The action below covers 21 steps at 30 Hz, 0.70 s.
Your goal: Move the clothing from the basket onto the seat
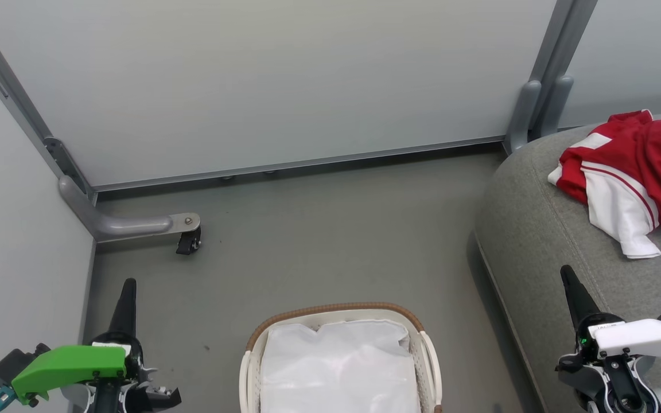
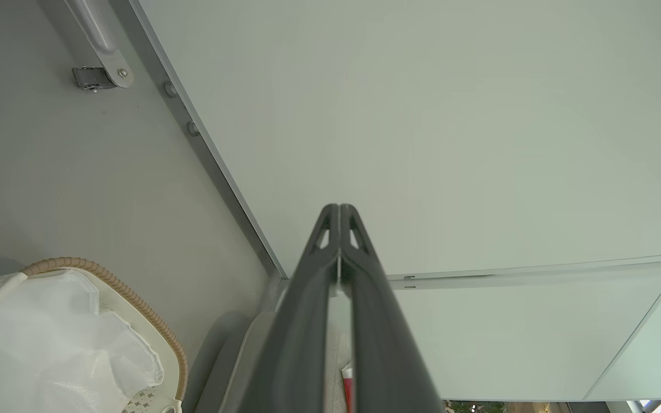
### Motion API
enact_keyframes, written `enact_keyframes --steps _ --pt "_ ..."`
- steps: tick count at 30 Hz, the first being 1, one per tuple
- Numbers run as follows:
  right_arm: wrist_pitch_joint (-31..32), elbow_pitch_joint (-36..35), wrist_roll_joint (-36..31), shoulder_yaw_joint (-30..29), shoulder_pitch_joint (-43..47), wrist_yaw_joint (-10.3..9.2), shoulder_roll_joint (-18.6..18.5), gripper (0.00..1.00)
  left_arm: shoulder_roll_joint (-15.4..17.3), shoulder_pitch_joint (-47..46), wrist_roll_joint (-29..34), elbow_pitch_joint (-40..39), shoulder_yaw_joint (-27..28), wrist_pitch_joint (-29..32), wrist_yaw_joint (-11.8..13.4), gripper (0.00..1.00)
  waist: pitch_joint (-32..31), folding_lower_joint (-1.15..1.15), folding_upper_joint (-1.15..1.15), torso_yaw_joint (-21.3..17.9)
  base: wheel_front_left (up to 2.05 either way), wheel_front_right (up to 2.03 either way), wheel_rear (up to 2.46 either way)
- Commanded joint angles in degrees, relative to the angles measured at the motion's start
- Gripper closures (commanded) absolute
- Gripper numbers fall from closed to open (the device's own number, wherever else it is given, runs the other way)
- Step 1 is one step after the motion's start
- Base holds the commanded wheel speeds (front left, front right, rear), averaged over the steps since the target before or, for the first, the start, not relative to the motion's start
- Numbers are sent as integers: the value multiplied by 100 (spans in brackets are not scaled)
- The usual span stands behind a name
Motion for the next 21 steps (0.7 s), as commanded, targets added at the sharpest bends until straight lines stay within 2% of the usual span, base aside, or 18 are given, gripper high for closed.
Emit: enact_keyframes --steps 1,21 --pt "41 -55 123 -16 -89 -3 -37 100 41 -125 -128 -49 39 45 -36 100 -2 0 0 -7 0 0 0" --pt "254 -101 931 -36 -110 -4 -48 100 27 -174 -816 -91 233 281 -100 100 -27 0 0 -93 0 0 0"
